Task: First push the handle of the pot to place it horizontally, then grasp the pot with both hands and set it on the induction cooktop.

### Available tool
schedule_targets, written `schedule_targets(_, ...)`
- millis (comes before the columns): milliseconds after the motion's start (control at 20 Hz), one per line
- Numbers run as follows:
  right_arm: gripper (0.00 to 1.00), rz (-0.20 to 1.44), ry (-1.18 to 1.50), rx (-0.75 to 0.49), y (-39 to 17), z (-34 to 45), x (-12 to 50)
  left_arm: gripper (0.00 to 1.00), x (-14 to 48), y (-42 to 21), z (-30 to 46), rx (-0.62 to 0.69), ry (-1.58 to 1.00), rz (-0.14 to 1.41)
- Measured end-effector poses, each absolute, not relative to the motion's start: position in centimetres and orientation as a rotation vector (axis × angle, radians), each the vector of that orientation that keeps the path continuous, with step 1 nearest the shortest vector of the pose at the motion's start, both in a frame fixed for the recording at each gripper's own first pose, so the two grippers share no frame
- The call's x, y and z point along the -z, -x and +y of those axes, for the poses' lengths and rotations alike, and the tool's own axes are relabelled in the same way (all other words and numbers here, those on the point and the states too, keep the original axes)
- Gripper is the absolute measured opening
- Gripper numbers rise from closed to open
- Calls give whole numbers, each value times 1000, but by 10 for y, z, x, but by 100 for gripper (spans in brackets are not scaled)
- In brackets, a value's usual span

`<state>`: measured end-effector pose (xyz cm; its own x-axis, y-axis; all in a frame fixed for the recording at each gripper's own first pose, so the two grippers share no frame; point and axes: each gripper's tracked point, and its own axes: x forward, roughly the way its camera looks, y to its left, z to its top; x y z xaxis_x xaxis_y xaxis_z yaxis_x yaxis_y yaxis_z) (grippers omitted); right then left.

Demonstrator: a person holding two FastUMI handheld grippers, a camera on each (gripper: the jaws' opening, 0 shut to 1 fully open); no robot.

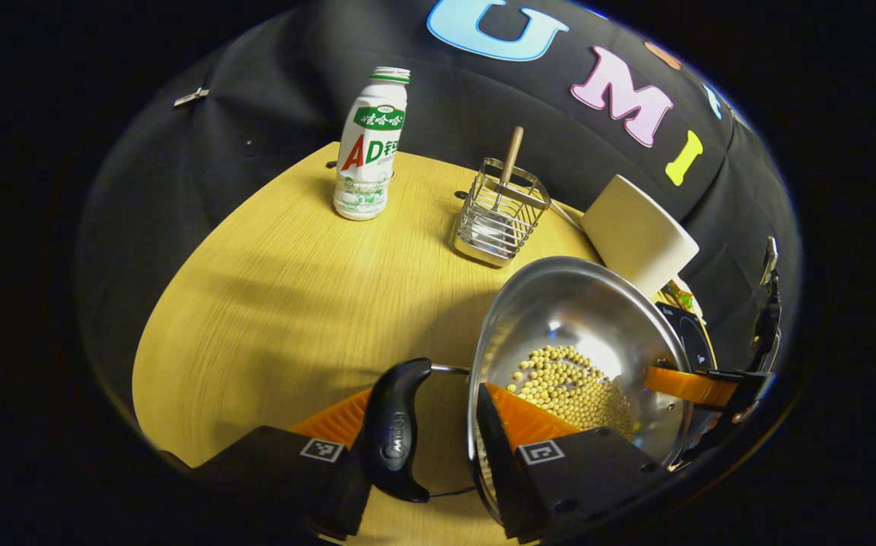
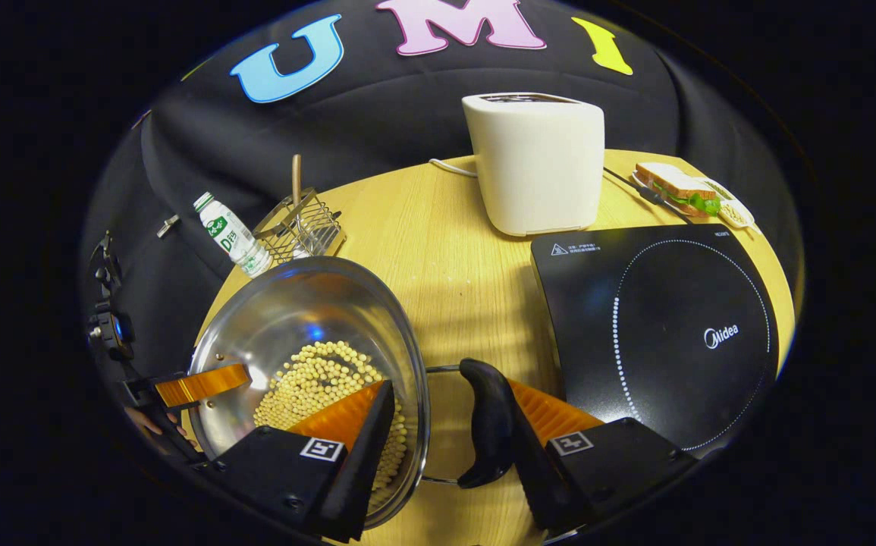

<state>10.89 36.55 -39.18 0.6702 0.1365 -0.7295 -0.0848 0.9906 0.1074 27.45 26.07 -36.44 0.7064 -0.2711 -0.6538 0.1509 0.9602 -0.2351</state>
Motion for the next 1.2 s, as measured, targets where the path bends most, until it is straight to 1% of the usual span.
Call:
schedule_targets(50, 75, 830, -51, -116, -108, 359, 391, 66, 366, -275, 266, 218, 161, 753)
schedule_targets(150, 63, 842, -76, -124, -107, 363, 393, 64, 364, -273, 267, 219, 180, 759)
schedule_targets(300, 63, 844, -35, -123, -103, 362, 388, 63, 366, -269, 269, 208, 185, 775)
schedule_targets(400, 58, 863, -33, -129, -100, 365, 396, 61, 367, -264, 271, 202, 203, 784)
schedule_targets(600, 58, 863, -11, -154, -94, 366, 393, 60, 368, -255, 273, 185, 217, 786)
schedule_targets(650, 54, 864, -15, -157, -92, 365, 392, 60, 366, -251, 273, 179, 213, 784)
schedule_targets(700, 58, 862, -16, -162, -91, 365, 390, 58, 365, -248, 273, 178, 210, 787)
schedule_targets(750, 58, 854, -14, -168, -89, 365, 385, 58, 363, -245, 273, 172, 215, 792)
schedule_targets(800, 58, 845, -13, -171, -88, 364, 380, 60, 360, -242, 271, 170, 217, 793)
schedule_targets(900, 58, 841, -18, -176, -85, 362, 372, 58, 349, -234, 269, 169, 213, 783)
schedule_targets(1050, 57, 840, -24, -174, -74, 355, 353, 60, 334, -223, 261, 175, 196, 786)
schedule_targets(1150, 57, 830, -33, -170, -66, 346, 337, 58, 317, -215, 253, 182, 189, 770)
schedule_targets(1200, 58, 819, -33, -170, -63, 342, 327, 59, 309, -211, 249, 186, 189, 758)
